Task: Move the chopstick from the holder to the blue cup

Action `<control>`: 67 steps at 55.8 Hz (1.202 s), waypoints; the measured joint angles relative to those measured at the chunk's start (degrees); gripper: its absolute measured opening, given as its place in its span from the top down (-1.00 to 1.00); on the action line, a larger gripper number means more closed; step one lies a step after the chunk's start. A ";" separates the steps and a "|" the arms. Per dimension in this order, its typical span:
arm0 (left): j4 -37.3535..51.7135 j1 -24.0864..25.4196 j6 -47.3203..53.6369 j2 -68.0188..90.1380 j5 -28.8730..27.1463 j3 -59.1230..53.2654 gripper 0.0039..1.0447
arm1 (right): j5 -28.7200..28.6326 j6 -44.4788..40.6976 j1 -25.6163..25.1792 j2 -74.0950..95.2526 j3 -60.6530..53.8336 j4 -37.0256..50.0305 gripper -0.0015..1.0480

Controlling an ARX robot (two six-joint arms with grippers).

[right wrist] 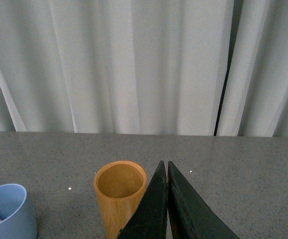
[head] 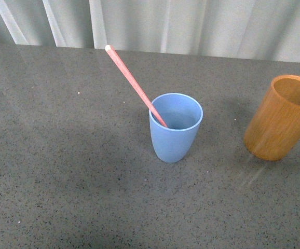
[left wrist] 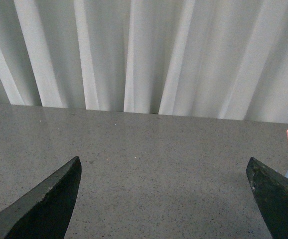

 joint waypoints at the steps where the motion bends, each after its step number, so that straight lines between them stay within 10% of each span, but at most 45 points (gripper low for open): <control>1: 0.00 0.00 0.00 0.00 0.00 0.00 -0.87 | 0.00 0.00 0.00 -0.26 0.00 -0.28 0.98; 35: 0.00 0.00 0.00 -0.02 0.00 0.00 -0.87 | 0.04 -0.02 0.00 -11.65 0.02 -12.02 0.97; 61: 0.00 0.00 0.00 -0.02 0.00 0.00 -0.87 | 0.04 0.02 0.00 -11.65 0.02 -12.02 -0.83; 67: 0.00 0.00 0.02 -0.02 0.00 0.00 -0.87 | 0.07 0.02 0.00 -11.65 0.02 -12.02 -0.80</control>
